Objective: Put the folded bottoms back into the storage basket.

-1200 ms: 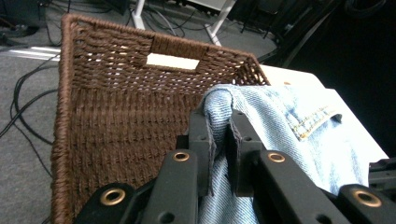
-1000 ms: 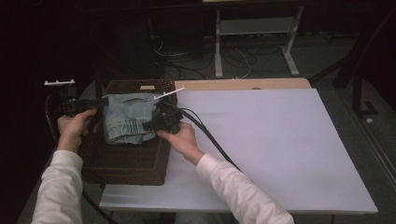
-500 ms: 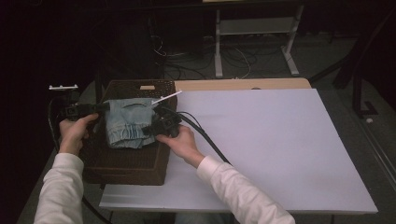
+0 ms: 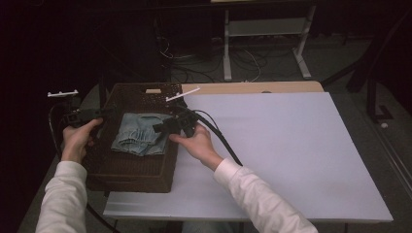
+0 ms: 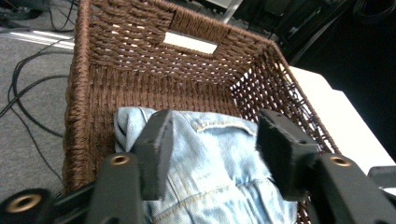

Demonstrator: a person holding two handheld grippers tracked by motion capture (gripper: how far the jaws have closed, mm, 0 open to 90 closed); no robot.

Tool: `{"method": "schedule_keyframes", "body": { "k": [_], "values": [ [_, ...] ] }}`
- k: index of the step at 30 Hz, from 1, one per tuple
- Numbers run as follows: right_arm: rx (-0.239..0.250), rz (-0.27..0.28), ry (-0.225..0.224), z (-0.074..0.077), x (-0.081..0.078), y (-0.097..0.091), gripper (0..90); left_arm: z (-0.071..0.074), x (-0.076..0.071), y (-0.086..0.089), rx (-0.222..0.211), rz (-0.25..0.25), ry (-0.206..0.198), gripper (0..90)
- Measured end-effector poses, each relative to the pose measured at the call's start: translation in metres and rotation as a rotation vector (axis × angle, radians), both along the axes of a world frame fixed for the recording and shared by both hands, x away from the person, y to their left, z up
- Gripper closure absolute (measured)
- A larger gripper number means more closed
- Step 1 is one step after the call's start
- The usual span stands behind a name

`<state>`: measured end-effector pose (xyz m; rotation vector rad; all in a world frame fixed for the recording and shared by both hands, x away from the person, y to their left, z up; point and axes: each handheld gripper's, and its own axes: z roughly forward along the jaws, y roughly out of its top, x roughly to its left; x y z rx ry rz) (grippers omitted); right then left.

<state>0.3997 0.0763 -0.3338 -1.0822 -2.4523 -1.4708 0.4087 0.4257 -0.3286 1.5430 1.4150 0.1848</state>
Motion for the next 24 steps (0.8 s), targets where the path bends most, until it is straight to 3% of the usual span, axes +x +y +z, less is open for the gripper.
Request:
{"method": "schedule_keyframes", "body": {
  "k": [4, 10, 13, 17, 21, 24],
  "values": [
    [0.000, -0.031, -0.033, 0.006, 0.004, -0.015, 35.3, 0.004, -0.005, -0.003, -0.002, -0.005, -0.025, 33.1],
    [-0.038, -0.044, -0.076, 0.012, 0.006, -0.035, 16.0, 0.010, -0.013, -0.008, -0.006, -0.017, -0.052, 22.8],
    [-0.049, -0.050, -0.099, 0.014, 0.006, -0.046, 13.4, 0.013, -0.018, -0.011, 0.001, -0.025, -0.064, 18.7],
    [-0.061, -0.043, -0.096, 0.014, 0.007, -0.058, 2.9, 0.018, -0.025, -0.015, 0.029, -0.035, -0.083, 12.2],
    [-0.066, -0.047, -0.099, 0.014, 0.006, -0.074, 0.5, 0.027, -0.035, -0.022, 0.069, -0.030, -0.105, 4.6],
    [-0.084, -0.039, -0.105, 0.012, 0.004, -0.084, 0.0, 0.034, -0.042, -0.031, 0.091, -0.057, -0.122, 0.3]
  ]
}}
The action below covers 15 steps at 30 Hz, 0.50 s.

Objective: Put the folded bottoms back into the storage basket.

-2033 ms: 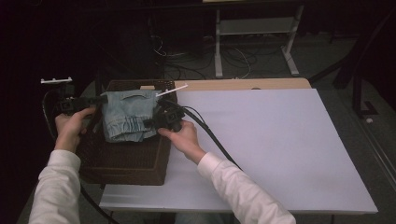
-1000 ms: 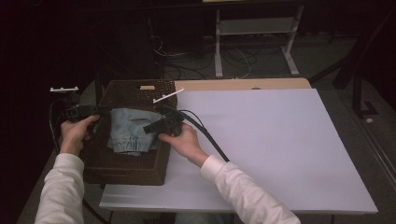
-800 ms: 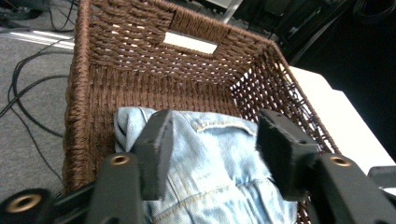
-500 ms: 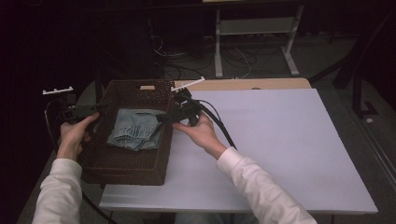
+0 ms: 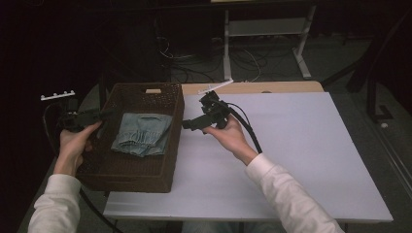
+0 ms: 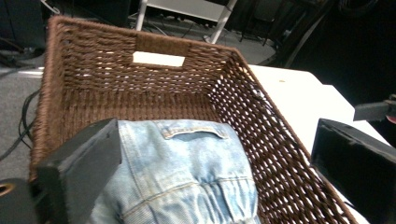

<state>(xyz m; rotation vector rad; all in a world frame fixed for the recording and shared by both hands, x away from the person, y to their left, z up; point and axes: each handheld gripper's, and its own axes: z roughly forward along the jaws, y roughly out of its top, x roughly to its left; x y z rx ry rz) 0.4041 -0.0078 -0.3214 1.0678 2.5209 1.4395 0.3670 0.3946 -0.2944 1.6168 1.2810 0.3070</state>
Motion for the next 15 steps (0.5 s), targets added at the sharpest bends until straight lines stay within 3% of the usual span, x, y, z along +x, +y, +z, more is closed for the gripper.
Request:
{"method": "schedule_keyframes", "body": {
  "k": [5, 10, 15],
  "values": [
    [0.002, -0.004, -0.006, -0.001, -0.004, -0.017, 0.0, 0.008, -0.012, -0.021, 0.031, -0.067, -0.033, 0.0],
    [0.015, -0.007, -0.014, -0.001, -0.009, -0.034, 0.0, 0.013, -0.023, -0.040, 0.024, -0.122, -0.063, 0.0],
    [0.035, -0.019, -0.027, -0.001, -0.015, -0.052, 0.0, 0.012, -0.031, -0.053, 0.035, -0.146, -0.082, 0.0]
  ]
}}
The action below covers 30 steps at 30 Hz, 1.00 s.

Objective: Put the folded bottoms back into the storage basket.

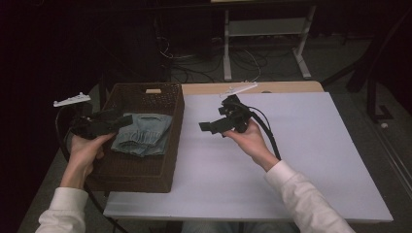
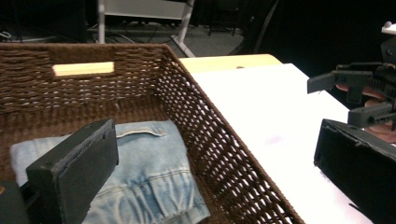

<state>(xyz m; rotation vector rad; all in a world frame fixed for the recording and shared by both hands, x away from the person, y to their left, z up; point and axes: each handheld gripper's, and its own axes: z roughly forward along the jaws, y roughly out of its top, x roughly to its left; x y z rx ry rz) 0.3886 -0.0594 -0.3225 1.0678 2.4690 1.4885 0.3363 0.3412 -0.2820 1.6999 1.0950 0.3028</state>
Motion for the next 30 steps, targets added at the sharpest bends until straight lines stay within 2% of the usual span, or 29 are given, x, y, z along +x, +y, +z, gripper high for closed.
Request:
{"method": "schedule_keyframes", "body": {
  "k": [5, 12, 19, 30],
  "values": [
    [0.017, -0.012, -0.013, 0.000, -0.007, -0.018, 0.0, -0.004, -0.005, -0.007, -0.032, -0.011, -0.007, 0.0],
    [0.027, -0.033, -0.033, -0.002, -0.017, -0.044, 0.0, -0.010, -0.015, -0.019, -0.037, -0.026, -0.027, 0.0],
    [0.041, -0.059, -0.039, -0.008, -0.029, -0.068, 0.0, -0.019, -0.021, -0.036, -0.046, -0.066, -0.030, 0.0],
    [0.061, -0.110, -0.033, -0.024, -0.048, -0.108, 0.0, -0.032, -0.024, -0.054, -0.017, -0.112, -0.023, 0.0]
  ]
}}
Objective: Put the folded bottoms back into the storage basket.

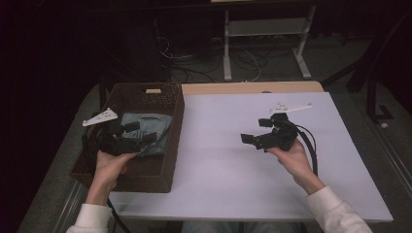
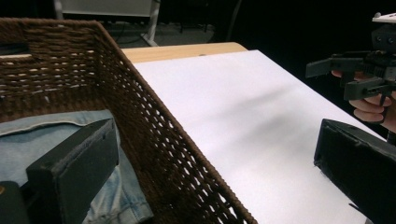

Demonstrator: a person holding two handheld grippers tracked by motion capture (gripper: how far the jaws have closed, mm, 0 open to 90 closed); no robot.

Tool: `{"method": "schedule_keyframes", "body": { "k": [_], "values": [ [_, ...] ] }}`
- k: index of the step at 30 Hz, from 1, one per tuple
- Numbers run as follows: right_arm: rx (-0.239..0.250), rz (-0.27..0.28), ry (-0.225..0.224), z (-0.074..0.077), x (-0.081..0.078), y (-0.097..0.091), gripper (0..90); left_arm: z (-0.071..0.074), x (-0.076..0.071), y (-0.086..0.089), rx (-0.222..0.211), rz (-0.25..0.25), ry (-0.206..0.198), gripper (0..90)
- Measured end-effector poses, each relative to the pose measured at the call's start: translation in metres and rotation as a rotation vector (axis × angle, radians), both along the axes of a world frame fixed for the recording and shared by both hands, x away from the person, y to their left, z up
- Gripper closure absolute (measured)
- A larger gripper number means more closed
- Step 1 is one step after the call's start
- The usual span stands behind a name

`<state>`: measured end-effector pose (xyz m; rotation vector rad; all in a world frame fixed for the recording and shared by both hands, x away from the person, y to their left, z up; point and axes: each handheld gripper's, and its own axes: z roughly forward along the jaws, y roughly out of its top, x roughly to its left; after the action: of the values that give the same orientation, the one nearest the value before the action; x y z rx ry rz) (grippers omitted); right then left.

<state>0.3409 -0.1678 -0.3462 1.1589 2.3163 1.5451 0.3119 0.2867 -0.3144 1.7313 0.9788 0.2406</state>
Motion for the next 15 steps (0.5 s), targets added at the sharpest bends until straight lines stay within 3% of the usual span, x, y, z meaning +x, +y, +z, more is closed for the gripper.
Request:
{"method": "schedule_keyframes", "body": {
  "k": [7, 15],
  "values": [
    [0.037, -0.011, 0.011, -0.013, -0.014, -0.021, 0.0, -0.007, -0.001, -0.010, 0.016, -0.015, 0.002, 0.0],
    [0.019, -0.051, 0.013, -0.031, -0.028, -0.045, 0.0, -0.014, -0.004, -0.016, 0.035, -0.027, 0.009, 0.0]
  ]
}}
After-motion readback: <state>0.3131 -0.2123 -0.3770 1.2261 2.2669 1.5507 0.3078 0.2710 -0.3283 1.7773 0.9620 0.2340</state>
